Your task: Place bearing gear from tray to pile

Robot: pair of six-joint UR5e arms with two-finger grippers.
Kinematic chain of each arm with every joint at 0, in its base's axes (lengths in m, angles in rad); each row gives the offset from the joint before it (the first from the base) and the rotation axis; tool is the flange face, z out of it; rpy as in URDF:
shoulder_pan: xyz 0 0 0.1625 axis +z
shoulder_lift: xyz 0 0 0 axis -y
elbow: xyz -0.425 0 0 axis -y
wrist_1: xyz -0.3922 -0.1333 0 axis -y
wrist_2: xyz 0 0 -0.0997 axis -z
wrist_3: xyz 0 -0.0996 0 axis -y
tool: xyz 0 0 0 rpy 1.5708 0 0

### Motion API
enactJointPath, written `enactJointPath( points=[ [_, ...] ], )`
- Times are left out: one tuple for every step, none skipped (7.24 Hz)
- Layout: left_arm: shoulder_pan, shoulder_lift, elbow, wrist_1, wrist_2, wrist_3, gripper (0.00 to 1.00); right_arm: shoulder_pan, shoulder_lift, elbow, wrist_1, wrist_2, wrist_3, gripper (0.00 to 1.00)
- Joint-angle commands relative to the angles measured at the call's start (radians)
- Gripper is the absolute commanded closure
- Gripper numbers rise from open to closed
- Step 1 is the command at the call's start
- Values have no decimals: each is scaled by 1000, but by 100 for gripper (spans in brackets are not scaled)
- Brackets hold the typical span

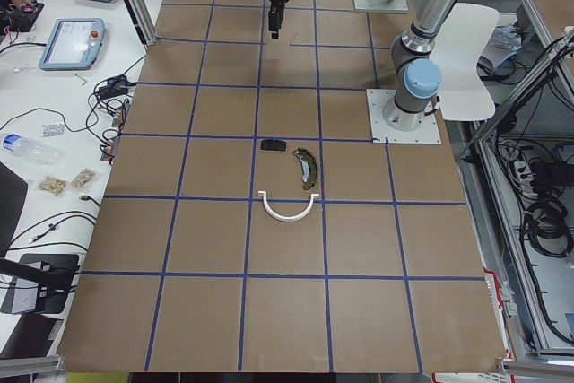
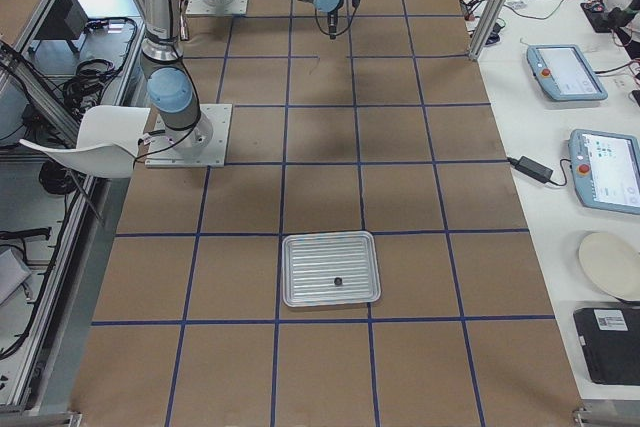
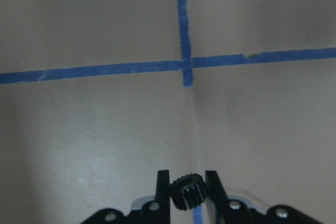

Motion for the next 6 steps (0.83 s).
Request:
enactJointPath(
  points=[
    [0,-3,0,0,-1,0,0,46,49,7,-49,74,132,69],
    [0,-2,0,0,1,0,0,46,47,22,-49,120,175,21],
    [0,-10,0,4,-5,-3,0,34,44,10,-47,129,168,0],
    [0,-17,2,12,-4,0,0,-21,12,6,-37,123,154,0],
    [2,-17,3,15,-4,0,0,-132,-29,7,5,123,81,0],
    [3,-23,-1,26,-4,3,0,-242,-81,12,67,111,-88,0]
  ],
)
